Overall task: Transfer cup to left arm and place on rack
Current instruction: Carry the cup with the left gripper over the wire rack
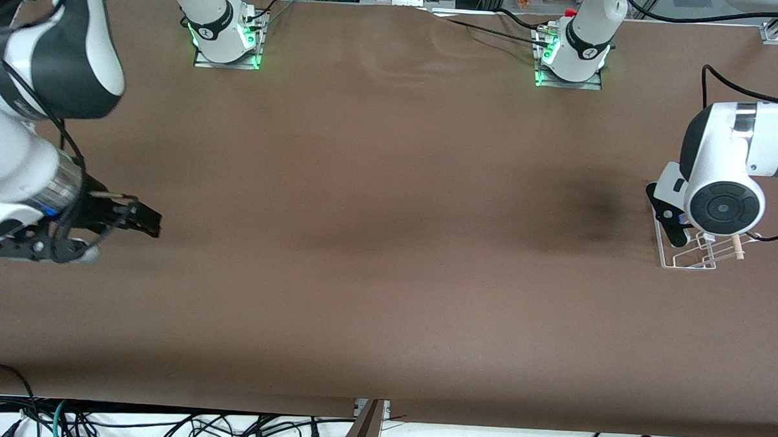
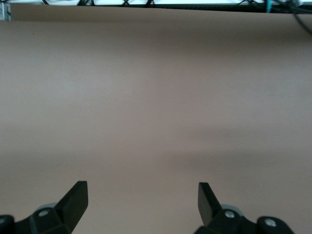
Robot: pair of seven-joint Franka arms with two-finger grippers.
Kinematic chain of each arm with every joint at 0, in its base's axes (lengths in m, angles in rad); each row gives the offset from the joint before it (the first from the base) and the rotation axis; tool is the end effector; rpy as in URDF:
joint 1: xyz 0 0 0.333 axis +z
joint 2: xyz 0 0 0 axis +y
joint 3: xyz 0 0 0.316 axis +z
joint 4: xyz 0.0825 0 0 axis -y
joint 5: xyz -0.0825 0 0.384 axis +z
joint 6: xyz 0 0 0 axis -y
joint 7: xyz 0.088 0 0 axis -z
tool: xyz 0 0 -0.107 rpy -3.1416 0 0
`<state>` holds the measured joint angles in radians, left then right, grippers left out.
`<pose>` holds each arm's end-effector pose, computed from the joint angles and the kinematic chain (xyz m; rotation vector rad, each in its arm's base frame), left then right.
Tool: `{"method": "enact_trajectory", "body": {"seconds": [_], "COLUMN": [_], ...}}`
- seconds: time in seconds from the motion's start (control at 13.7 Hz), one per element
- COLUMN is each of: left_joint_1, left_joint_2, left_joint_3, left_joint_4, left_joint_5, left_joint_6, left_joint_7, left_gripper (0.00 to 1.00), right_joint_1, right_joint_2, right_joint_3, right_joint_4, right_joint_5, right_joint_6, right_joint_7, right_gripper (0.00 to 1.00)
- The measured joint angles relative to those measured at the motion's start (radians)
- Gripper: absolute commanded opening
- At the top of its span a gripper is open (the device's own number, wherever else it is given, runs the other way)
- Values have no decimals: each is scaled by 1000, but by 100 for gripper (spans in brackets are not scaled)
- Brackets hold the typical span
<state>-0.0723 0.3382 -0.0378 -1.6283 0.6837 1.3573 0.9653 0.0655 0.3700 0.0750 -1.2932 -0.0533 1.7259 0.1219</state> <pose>0.5955 0.0148 0.4184 -2.1399 1.3788 1.1102 0.6708 0.0807 0.5438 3.1223 0.0300 0.1039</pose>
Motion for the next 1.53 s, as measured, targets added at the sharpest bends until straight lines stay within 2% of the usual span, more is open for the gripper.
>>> {"method": "enact_trajectory", "body": {"seconds": [0.22, 0.36, 0.58, 0.8, 1.17, 1.53], "left_joint_1": [-90, -105, -69, -14, 25, 25], "left_joint_2": [10, 24, 26, 8, -42, -43], "left_joint_3": [-9, -11, -1, 1, 1, -2], "left_joint_4": [-92, -175, -251, -310, -463, -510], "left_joint_5": [135, 174, 241, 246, 295, 295], "left_joint_6": [-166, -179, -125, -40, 84, 134], "left_joint_7": [-246, -351, -389, -424, -541, -599], "left_gripper": [0, 0, 0, 0, 0, 0], "right_joint_1": [-17, -22, -24, -25, -25, -25], "right_joint_2": [-77, -111, -125, -125, -125, -125], "right_joint_3": [-1, -1, -12, -22, -23, -25], "right_joint_4": [-54, -80, -90, -98, -98, -98], "right_joint_5": [-4, -10, -17, -18, -18, -18], "right_joint_6": [-31, -44, -66, -66, -75, -80], "right_joint_7": [-18, -18, -19, -19, -20, -20], "right_gripper": [100, 100, 100, 100, 100, 100]}}
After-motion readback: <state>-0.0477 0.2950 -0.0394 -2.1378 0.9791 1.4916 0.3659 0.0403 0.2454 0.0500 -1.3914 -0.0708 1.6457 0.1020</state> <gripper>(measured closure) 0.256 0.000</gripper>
